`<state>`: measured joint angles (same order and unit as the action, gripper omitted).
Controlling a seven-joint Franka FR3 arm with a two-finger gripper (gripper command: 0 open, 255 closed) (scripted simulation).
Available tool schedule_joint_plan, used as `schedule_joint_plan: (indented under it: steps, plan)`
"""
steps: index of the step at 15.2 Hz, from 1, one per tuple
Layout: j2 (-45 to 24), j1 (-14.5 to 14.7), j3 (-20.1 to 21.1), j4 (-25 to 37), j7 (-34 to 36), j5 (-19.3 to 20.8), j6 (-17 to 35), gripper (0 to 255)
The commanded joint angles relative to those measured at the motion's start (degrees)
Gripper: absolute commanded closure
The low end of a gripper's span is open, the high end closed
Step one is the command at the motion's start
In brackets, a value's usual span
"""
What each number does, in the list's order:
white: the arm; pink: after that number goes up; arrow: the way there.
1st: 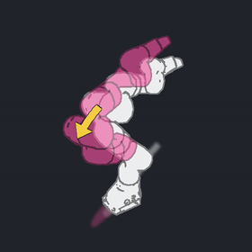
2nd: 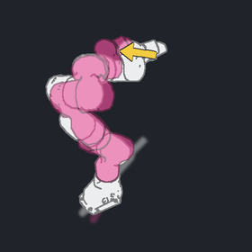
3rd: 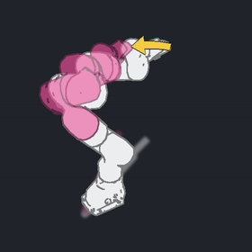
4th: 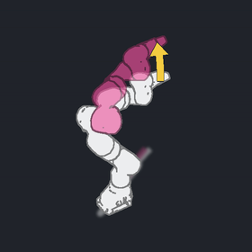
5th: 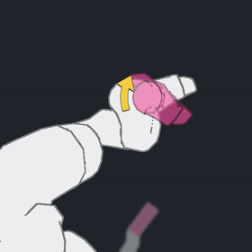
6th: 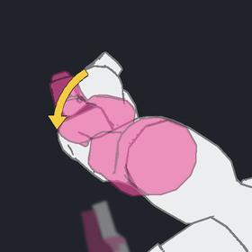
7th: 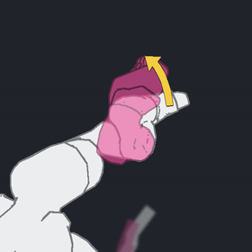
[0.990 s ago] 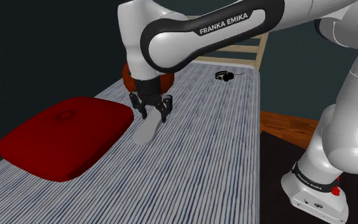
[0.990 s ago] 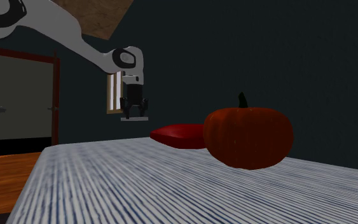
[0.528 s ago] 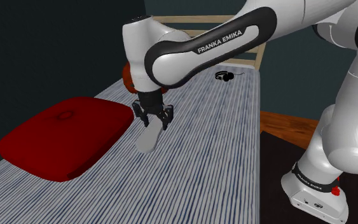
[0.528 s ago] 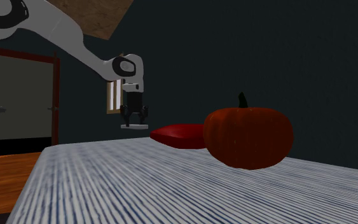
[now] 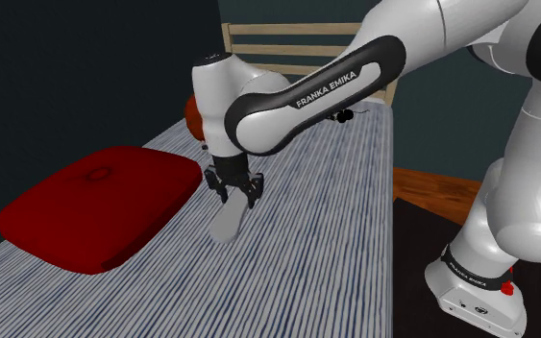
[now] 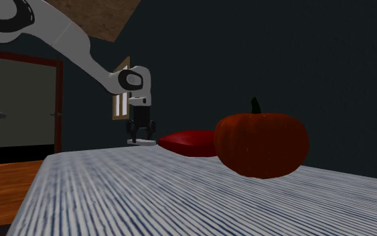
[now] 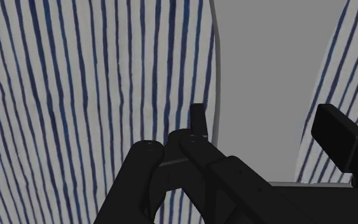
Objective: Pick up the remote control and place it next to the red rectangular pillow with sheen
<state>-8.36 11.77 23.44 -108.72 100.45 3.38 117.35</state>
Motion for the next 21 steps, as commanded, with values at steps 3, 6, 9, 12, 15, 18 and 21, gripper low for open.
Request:
schedule_joint_plan:
  steps: [3,6,9,12,15,18,21]
  plan:
    - [-1.2,0.2,-0.1,-1.7,0.5,0.6,2.9,255]
    - [-2.2,0.3,-0.2,-3.0,0.8,1.1,5.0,255]
    - [-3.2,0.4,-0.3,-4.1,1.2,1.7,7.1,255]
    - [-4.3,0.5,-0.5,-5.1,1.6,2.3,9.1,255]
    - [-5.7,0.7,-0.7,-6.1,2.1,3.1,11.3,255]
    - [-5.7,0.7,-0.7,-6.1,2.1,3.1,11.3,255]
    - [-5.7,0.7,-0.7,-6.1,2.1,3.1,11.3,255]
